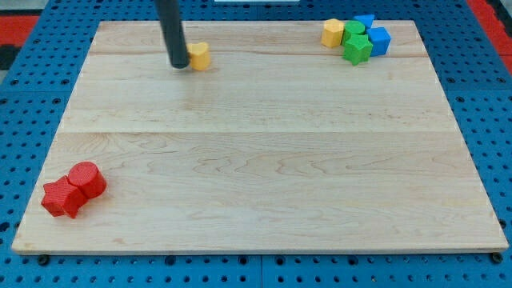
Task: Push the yellow heart closer to the group of blocks
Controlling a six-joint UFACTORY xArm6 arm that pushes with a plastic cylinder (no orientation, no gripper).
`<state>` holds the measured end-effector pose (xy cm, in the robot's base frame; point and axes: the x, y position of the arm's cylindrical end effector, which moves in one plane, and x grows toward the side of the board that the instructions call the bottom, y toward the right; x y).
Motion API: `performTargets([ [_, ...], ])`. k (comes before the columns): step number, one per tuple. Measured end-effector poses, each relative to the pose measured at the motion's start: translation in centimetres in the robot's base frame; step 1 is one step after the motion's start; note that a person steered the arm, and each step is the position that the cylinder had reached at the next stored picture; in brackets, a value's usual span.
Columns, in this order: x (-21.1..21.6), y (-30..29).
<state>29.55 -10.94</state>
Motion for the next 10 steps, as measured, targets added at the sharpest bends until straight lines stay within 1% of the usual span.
performTargets([
  [1, -1.7, 5.3],
  [2, -2.1, 5.3],
  [3, -2.7, 2.1],
  [4, -4.6, 2.3],
  [5, -6.8, 4.0],
  [6, -6.0, 6.9],
  [7, -3.2, 9.7],
  [8, -2.2, 11.8],
  [9, -1.2, 10.4],
  [10, 0.0, 10.4],
])
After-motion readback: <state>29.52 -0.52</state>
